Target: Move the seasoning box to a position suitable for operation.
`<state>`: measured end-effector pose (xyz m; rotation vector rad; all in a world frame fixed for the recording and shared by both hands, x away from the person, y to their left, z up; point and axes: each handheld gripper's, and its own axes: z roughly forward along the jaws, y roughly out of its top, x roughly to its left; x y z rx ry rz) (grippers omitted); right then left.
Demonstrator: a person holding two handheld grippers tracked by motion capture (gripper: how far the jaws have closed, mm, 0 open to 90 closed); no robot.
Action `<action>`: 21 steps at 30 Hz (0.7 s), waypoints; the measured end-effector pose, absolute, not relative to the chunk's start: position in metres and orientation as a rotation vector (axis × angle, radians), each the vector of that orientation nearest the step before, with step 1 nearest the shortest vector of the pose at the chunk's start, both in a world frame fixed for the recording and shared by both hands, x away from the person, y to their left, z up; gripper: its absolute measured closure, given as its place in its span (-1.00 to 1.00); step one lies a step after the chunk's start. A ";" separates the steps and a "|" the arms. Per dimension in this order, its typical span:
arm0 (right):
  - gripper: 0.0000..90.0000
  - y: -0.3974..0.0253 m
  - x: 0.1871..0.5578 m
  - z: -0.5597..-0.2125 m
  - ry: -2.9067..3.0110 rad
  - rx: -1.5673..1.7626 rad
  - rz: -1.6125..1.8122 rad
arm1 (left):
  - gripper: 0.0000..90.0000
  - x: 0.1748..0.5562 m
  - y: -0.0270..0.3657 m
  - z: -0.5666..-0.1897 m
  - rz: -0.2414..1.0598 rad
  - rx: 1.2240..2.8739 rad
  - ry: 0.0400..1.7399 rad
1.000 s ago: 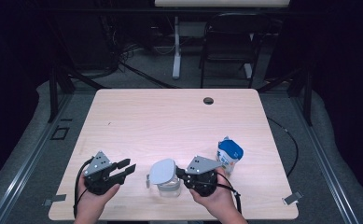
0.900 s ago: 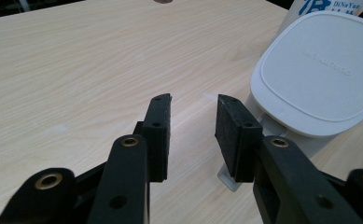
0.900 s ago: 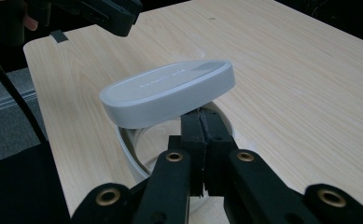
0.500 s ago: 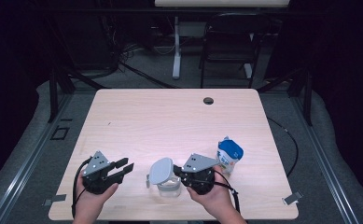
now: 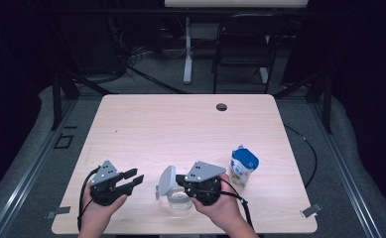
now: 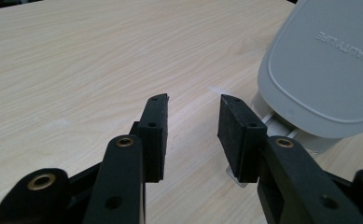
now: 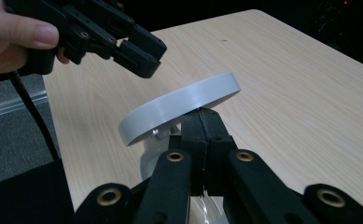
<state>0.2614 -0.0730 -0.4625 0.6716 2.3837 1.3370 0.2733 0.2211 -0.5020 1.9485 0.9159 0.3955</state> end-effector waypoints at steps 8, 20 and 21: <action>0.99 -0.058 0.260 -0.457 2.389 0.624 1.366 | 0.40 0.273 0.224 -0.503 0.398 1.935 0.929; 0.91 -0.055 0.260 -0.456 2.388 0.621 1.371 | 0.32 0.274 0.225 -0.503 0.398 1.922 0.939; 0.90 -0.056 0.260 -0.456 2.385 0.620 1.363 | 0.31 0.274 0.225 -0.504 0.399 1.917 0.939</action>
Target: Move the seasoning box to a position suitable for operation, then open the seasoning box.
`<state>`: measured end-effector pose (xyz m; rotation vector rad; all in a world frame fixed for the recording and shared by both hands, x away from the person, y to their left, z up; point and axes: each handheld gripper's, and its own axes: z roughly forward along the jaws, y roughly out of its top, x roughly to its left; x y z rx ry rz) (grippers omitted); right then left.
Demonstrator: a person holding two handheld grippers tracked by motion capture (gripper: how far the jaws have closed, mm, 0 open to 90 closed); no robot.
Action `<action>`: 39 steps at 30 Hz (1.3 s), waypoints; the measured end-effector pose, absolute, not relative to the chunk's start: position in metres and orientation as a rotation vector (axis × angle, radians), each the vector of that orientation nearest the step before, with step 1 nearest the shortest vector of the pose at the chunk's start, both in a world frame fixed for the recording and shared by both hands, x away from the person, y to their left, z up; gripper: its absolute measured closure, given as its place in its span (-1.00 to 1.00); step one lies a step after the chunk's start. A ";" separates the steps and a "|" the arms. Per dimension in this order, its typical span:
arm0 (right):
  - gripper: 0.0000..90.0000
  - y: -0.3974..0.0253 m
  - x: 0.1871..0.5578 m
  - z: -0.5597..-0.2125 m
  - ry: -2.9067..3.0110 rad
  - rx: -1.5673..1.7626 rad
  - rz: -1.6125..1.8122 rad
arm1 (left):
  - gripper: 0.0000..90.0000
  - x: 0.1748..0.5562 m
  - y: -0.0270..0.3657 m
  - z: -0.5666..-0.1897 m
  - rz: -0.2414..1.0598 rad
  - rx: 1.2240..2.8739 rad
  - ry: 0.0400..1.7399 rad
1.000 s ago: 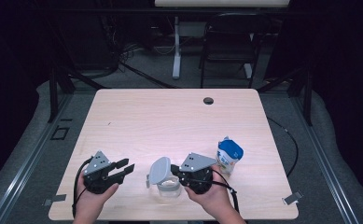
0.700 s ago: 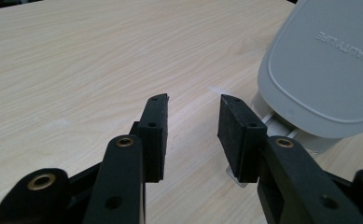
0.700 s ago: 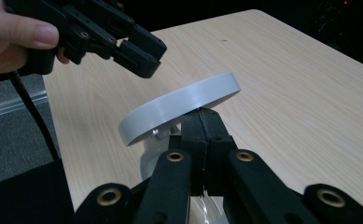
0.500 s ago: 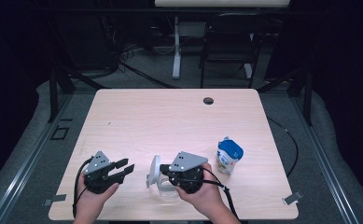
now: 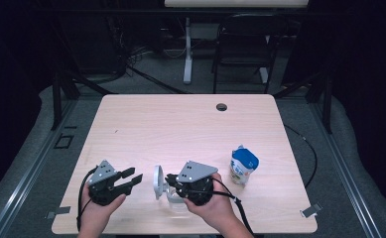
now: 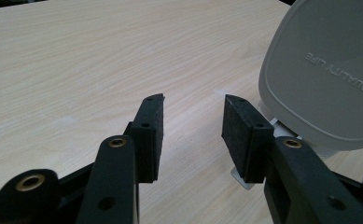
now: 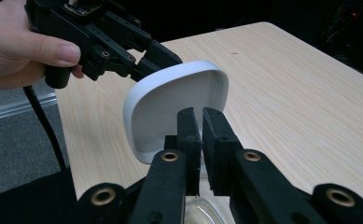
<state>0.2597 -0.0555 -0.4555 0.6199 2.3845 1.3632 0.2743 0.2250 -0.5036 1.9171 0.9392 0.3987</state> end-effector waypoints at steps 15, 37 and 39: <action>0.35 -0.066 0.256 -0.457 2.382 0.654 1.326 | 0.25 0.274 0.227 -0.504 0.407 1.912 0.943; 0.17 -0.127 0.235 -0.471 2.277 0.813 1.303 | 0.19 0.273 0.231 -0.504 0.422 1.892 0.966; 0.10 -0.134 0.233 -0.473 2.280 0.837 1.298 | 0.17 0.274 0.232 -0.503 0.419 1.885 0.971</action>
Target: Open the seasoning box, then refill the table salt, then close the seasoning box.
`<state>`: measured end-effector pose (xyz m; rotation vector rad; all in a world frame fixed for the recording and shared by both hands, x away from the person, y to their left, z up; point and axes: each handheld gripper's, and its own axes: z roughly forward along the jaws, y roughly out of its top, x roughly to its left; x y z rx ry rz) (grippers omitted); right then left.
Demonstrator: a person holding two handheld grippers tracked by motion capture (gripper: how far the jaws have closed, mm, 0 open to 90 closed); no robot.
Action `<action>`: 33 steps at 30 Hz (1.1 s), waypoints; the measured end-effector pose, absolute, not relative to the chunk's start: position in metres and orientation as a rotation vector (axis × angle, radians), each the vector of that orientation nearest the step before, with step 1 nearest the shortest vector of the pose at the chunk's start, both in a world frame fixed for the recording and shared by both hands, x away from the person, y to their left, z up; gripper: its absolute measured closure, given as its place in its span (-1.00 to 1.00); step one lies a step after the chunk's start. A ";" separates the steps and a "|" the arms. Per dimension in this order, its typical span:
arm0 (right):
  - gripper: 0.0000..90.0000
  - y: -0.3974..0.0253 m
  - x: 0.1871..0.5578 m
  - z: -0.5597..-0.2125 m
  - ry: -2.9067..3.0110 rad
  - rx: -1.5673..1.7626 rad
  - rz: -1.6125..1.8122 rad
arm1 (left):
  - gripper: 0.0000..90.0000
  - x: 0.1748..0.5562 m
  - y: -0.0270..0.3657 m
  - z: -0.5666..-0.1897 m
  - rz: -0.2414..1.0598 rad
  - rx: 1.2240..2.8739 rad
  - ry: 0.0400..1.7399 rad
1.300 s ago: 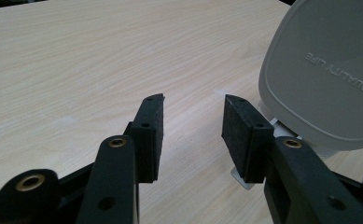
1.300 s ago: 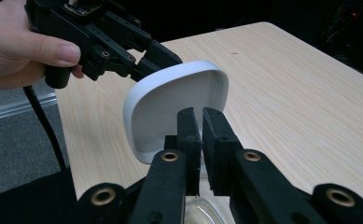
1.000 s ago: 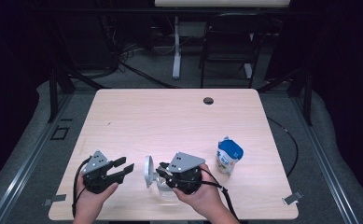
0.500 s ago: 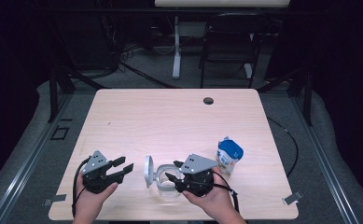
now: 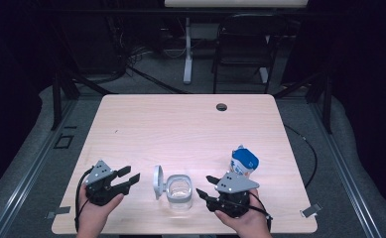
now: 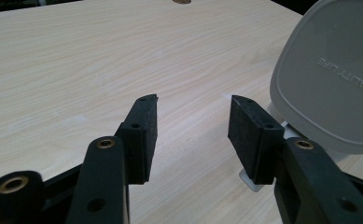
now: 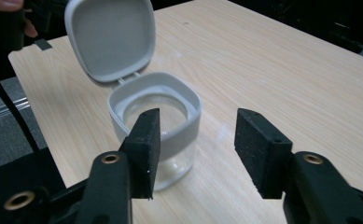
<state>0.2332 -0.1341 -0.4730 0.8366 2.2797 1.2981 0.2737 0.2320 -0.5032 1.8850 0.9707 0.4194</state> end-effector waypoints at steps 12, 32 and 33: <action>0.17 -0.174 0.222 -0.492 2.213 0.901 1.305 | 0.15 0.275 0.234 -0.505 0.422 1.896 0.978; 0.07 -0.211 0.227 -0.510 2.222 1.072 1.252 | 0.15 0.280 0.236 -0.508 0.426 1.903 0.985; 0.08 -0.213 0.227 -0.510 2.212 1.078 1.244 | 0.15 0.280 0.236 -0.508 0.426 1.907 0.988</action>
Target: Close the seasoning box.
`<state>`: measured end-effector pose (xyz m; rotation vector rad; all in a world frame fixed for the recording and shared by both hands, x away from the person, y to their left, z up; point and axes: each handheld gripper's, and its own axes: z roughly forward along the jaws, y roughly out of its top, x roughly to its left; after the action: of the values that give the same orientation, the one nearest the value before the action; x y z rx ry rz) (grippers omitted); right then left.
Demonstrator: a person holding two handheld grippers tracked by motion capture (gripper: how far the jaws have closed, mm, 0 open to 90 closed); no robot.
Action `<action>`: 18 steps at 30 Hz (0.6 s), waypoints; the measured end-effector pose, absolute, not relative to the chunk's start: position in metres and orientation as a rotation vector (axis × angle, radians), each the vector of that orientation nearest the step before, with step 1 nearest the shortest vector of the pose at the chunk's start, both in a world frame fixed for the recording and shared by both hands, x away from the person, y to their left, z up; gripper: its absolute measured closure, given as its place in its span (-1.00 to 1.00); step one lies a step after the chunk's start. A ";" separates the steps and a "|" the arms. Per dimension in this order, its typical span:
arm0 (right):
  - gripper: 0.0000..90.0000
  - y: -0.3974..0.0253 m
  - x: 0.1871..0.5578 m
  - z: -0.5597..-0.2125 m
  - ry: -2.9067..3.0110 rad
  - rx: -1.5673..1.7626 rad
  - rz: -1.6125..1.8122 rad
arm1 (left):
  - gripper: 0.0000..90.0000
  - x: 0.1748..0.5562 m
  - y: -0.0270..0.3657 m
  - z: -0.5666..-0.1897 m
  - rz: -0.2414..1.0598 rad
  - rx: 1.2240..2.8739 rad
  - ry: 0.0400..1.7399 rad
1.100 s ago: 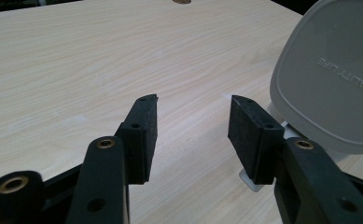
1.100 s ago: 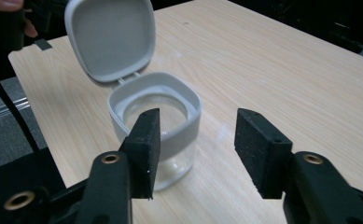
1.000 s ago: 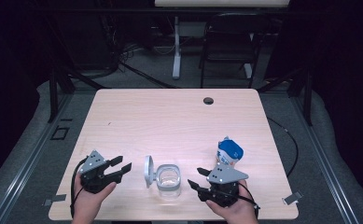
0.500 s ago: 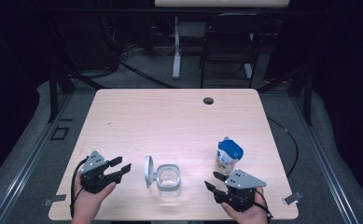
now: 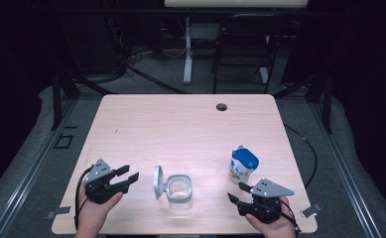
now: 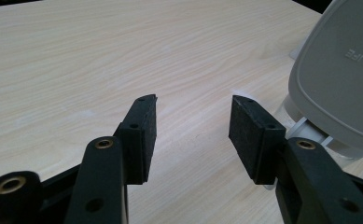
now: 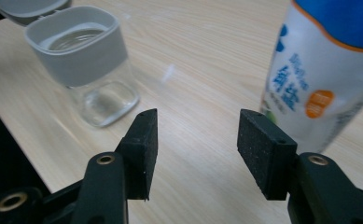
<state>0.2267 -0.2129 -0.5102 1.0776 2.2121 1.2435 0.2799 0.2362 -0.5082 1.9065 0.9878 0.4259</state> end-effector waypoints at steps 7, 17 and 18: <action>0.11 -0.226 0.229 -0.509 2.166 1.104 1.226 | 0.26 0.280 0.241 -0.507 0.410 1.890 0.986; 0.04 -0.244 0.232 -0.511 2.111 1.165 1.185 | 0.20 0.280 0.242 -0.507 0.423 1.885 0.988; 0.06 -0.245 0.233 -0.513 2.106 1.164 1.184 | 0.19 0.280 0.243 -0.508 0.415 1.883 0.993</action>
<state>0.2331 -0.2449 -0.5126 1.1642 2.1060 1.1838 0.2805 0.2428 -0.5078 1.8828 0.9926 0.4149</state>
